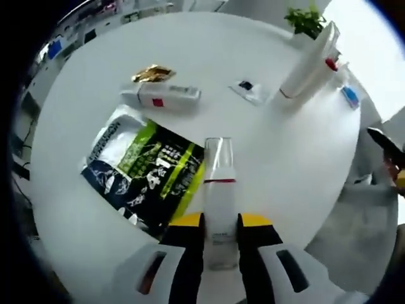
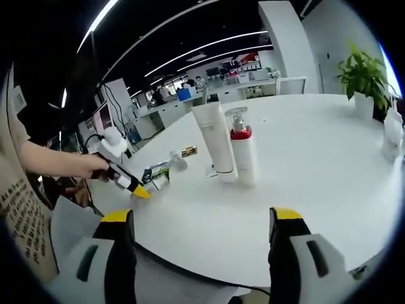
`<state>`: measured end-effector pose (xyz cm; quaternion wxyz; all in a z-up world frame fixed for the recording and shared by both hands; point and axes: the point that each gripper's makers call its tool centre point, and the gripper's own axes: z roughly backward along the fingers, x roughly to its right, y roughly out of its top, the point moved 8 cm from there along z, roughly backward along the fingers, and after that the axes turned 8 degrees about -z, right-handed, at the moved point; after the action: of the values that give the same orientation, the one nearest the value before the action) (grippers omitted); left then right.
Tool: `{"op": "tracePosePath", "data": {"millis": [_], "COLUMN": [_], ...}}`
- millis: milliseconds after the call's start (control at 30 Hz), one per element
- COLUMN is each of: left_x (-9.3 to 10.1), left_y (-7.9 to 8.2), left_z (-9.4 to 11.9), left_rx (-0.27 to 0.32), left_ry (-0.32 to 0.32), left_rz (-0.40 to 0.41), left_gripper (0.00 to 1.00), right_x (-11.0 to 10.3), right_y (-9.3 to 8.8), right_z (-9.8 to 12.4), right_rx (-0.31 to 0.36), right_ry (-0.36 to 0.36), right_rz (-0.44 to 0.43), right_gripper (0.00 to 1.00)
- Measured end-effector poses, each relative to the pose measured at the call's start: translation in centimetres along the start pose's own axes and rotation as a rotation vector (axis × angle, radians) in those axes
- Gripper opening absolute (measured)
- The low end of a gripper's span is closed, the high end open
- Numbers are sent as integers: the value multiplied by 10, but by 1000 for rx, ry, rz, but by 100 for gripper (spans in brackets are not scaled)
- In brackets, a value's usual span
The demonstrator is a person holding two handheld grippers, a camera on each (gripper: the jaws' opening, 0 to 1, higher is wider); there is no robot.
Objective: Arrange the skincare products in the storage area until every visible bottle or jar stands upright without overlapping.
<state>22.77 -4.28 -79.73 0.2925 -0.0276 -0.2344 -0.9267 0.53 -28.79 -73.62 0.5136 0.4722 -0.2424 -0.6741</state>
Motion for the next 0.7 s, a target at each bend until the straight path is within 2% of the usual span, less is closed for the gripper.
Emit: {"op": "tracePosePath", "data": {"millis": [367,700], "left_x": [27,53], "left_y": [11,22], "left_z": [23,49], "left_rx": [132,247], "left_ry": [-142,-279], "left_rz": [97,142], "left_gripper": [16,16], "right_x": [-14,-29], "right_y": [13,26], "right_z": [-3,-4], "right_rx": [16,40], "right_ry": [49,119], "right_rz": [26,27], "right_gripper": [87,85]}}
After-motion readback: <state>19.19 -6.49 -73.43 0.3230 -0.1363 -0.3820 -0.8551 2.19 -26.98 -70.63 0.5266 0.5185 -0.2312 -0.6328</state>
